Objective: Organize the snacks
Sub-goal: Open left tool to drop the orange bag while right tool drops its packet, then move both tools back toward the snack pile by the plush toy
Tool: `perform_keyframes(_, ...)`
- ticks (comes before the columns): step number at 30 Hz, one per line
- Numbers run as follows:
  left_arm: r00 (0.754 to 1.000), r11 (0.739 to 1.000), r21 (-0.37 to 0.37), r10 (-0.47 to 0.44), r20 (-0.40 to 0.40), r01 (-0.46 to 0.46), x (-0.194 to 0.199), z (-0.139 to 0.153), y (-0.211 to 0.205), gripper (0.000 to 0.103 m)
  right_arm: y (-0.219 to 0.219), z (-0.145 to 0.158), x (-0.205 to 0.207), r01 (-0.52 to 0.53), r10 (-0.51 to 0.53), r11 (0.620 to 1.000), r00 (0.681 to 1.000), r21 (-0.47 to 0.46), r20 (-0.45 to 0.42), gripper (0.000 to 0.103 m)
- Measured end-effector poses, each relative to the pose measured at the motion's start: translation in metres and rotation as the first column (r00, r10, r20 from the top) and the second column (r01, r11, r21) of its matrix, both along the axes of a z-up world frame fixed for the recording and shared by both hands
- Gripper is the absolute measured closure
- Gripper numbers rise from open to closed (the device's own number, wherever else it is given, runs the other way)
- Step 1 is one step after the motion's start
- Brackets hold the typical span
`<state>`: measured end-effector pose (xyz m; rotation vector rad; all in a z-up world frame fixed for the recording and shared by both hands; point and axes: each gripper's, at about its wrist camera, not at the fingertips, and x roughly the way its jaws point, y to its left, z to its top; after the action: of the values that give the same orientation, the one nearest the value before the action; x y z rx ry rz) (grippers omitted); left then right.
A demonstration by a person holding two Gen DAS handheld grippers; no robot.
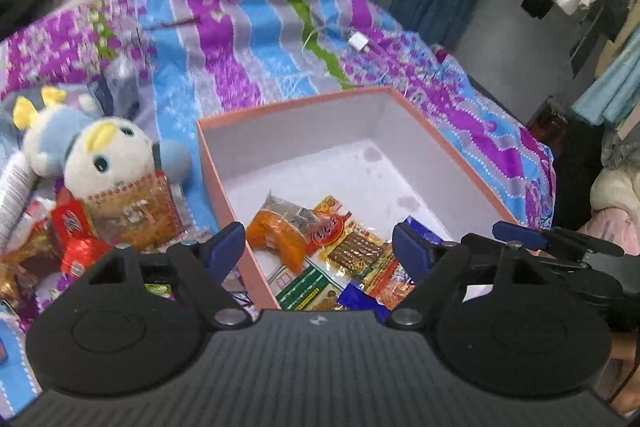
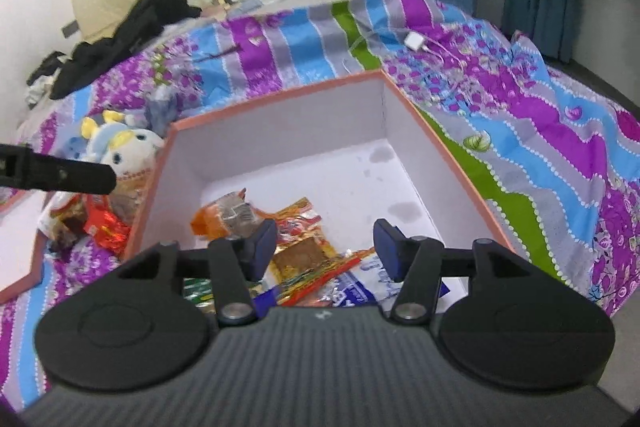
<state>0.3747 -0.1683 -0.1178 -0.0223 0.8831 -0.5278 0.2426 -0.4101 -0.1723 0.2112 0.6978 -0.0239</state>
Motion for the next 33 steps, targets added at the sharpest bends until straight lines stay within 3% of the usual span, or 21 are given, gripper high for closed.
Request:
perform_keyframes(8,0.992,1.000,-0.027,-0.004,0.125,0.007,-0.060,0.023,0.015,0.019,0.024,0.023,-0.044,-0.020,0.021,1.000,0.994,-0.010,0.109,0.047)
perform_keyframes(17,0.966,0.999,-0.035,0.032,0.255,-0.024,-0.129,0.035,0.042,0.019,0.051,0.038,-0.095,-0.021,0.020,1.000,0.979,0.002,0.203,0.047)
perform_keyframes(33,0.950,0.987,-0.111,0.141,0.280,-0.113,-0.221,0.022,0.102,0.019,0.097,0.028,-0.175,-0.030,0.026,0.999,0.967,0.014,0.255,0.047)
